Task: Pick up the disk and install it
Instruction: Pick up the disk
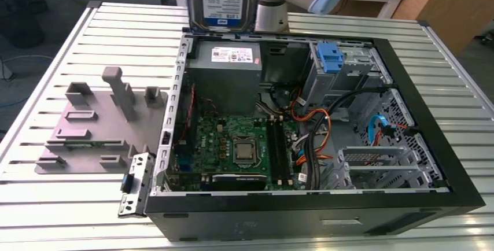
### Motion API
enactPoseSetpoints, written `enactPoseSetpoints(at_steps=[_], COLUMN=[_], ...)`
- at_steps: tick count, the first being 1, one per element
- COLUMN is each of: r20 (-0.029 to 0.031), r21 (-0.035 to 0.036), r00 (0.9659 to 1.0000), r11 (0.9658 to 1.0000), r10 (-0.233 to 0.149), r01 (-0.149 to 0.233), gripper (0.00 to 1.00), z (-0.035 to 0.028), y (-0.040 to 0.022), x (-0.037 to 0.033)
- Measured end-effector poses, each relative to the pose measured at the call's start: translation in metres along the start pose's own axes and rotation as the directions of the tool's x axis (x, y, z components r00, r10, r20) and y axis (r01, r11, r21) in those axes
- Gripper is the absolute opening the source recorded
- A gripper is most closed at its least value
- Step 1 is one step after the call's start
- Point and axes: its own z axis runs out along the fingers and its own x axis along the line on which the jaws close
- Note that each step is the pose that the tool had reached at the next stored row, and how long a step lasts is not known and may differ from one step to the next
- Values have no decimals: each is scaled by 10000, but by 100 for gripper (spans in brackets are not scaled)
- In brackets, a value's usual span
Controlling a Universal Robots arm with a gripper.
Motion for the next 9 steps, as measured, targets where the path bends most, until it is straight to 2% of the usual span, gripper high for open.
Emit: enactPoseSetpoints(at_steps=[9], r20=[0], r21=[0], r00=[10000], r11=[10000], r10=[-1], r01=[1], gripper=[35], z=[17], y=[-317], x=[53])
